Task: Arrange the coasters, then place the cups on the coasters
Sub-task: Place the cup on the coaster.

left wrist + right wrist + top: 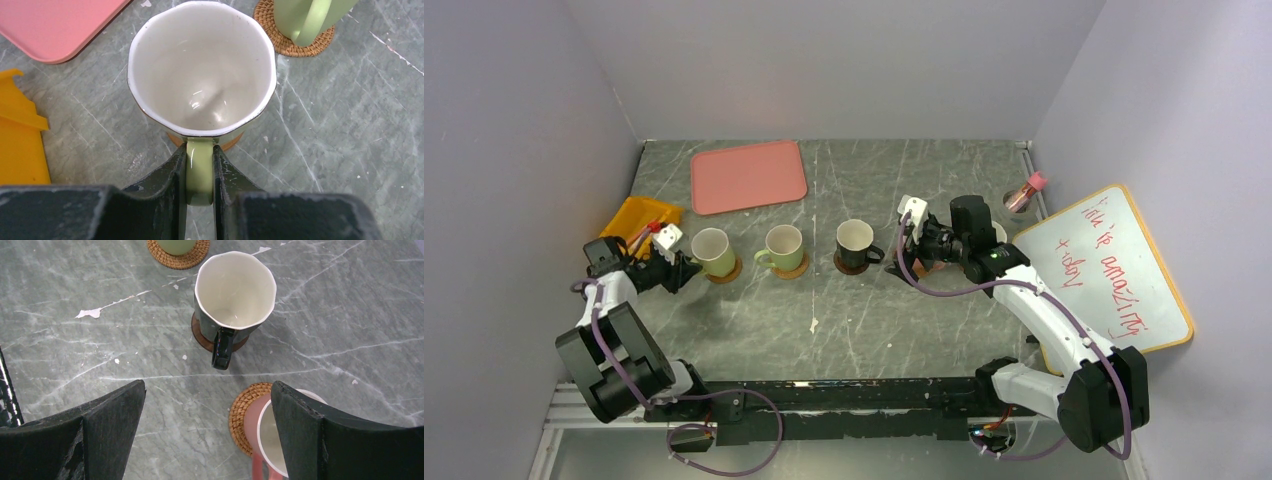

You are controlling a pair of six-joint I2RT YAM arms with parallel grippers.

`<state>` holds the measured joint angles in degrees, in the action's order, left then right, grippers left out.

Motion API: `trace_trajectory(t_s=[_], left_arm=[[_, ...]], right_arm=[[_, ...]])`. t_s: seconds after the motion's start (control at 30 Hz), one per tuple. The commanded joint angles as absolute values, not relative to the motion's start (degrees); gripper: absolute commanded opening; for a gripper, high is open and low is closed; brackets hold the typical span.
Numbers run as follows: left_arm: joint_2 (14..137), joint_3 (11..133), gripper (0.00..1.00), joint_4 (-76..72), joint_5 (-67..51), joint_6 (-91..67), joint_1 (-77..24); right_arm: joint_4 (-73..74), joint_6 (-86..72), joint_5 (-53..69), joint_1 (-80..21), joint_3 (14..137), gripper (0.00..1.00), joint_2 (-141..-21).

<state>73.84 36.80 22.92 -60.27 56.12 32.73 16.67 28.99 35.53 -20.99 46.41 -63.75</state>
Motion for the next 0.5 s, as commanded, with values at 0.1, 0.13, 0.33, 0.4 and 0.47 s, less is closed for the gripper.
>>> trace_trajectory(t_s=[0.1, 0.13, 0.33, 0.4, 0.47], left_arm=[[75.1, 39.5, 0.16, 26.4, -65.3, 60.2, 33.1], [75.3, 39.6, 0.16, 26.3, -65.3, 60.2, 33.1], [75.8, 40.0, 0.17, 27.0, -65.6, 60.7, 33.2], [75.8, 40.0, 0.17, 26.9, -65.6, 60.6, 33.1], [75.7, 40.0, 0.17, 26.6, -65.3, 60.3, 33.1]], right_arm=[[15.4, 29.7, 36.8, -21.2, 46.7, 1.00, -62.8], [15.4, 29.7, 36.8, -21.2, 46.8, 1.00, -62.8], [15.4, 29.7, 36.8, -21.2, 46.8, 1.00, -62.7], [15.5, 29.6, 36.9, -21.2, 46.8, 1.00, -62.6], [15.4, 29.6, 36.8, -21.2, 46.8, 1.00, -62.6]])
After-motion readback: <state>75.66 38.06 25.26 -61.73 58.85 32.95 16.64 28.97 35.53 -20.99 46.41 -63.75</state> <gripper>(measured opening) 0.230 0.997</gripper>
